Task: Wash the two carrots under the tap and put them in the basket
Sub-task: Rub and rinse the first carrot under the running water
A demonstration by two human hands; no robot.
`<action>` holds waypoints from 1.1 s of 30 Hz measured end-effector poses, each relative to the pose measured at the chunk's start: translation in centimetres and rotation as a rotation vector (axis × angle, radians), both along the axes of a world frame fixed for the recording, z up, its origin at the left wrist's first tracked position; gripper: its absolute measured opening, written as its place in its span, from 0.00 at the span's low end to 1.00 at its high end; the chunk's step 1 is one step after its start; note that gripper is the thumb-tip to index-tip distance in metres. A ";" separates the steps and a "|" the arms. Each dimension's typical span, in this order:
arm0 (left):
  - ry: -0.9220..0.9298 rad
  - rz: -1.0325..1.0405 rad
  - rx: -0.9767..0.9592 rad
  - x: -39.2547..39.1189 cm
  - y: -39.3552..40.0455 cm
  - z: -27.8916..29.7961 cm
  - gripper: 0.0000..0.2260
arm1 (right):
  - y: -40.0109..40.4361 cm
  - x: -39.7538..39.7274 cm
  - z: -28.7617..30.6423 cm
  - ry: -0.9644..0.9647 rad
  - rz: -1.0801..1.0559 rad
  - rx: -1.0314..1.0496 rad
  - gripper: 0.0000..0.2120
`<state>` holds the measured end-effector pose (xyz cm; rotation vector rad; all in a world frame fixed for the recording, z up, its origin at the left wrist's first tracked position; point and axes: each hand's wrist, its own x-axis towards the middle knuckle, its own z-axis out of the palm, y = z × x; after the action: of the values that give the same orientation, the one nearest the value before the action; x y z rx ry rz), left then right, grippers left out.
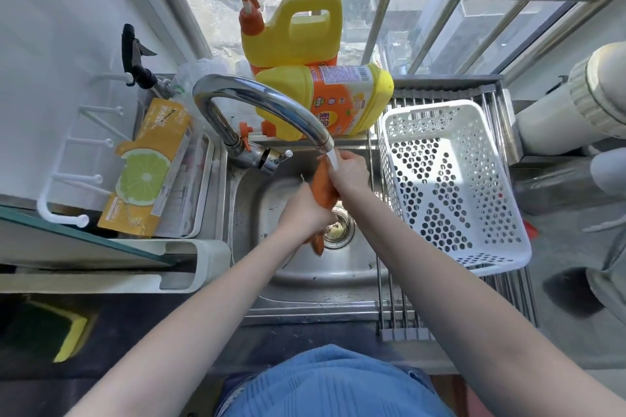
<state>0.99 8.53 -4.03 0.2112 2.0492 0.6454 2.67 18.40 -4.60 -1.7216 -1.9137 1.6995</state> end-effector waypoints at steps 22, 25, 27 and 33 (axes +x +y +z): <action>0.089 -0.161 0.146 -1.5 1.9 2.5 0.07 | 2.4 3.3 1.9 0.411 -0.323 -0.425 0.20; -0.069 -0.165 0.202 -2.1 1.2 2.6 0.14 | 2.1 3.6 1.8 0.444 -0.275 -0.418 0.19; -0.197 -0.108 0.216 -2.1 0.8 2.6 0.21 | 2.0 3.8 1.6 0.456 -0.248 -0.418 0.17; -0.530 -0.003 0.165 -2.6 0.8 2.1 0.35 | 2.2 4.1 1.5 0.380 -0.148 -0.337 0.20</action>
<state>-1.65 9.29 -1.93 0.1209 1.4892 0.7759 6.76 20.59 -3.11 -1.4417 -1.3690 2.1915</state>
